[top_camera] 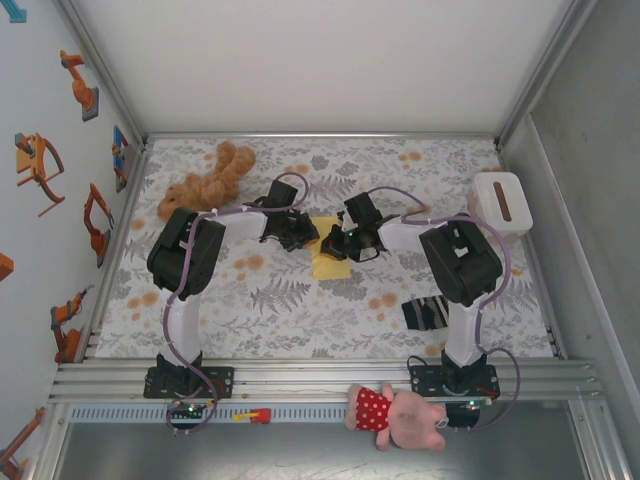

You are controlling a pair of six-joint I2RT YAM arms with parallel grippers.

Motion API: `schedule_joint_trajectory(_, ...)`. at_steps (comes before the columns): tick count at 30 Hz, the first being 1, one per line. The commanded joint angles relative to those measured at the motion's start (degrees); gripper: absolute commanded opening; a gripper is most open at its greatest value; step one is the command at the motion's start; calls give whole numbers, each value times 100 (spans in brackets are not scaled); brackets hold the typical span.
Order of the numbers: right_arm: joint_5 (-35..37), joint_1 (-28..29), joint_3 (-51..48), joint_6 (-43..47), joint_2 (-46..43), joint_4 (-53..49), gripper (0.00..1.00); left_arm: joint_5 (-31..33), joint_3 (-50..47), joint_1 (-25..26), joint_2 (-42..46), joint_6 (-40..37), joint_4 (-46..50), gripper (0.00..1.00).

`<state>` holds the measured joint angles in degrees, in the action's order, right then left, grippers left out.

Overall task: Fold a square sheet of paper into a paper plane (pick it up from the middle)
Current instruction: Fold the triangle a second time at the center of the table.

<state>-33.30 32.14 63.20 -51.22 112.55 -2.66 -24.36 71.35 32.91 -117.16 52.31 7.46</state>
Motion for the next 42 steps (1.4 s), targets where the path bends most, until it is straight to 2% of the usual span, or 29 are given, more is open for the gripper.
schedule_joint_trajectory(1, 217, 40, 142, 107, 56, -112, 0, 28, -117, -12, -194, 61, 260, 13)
schedule_joint_trajectory(42, 201, 73, 275, 279, 188, -339, 0, -28, -156, -12, -228, 80, 211, 13)
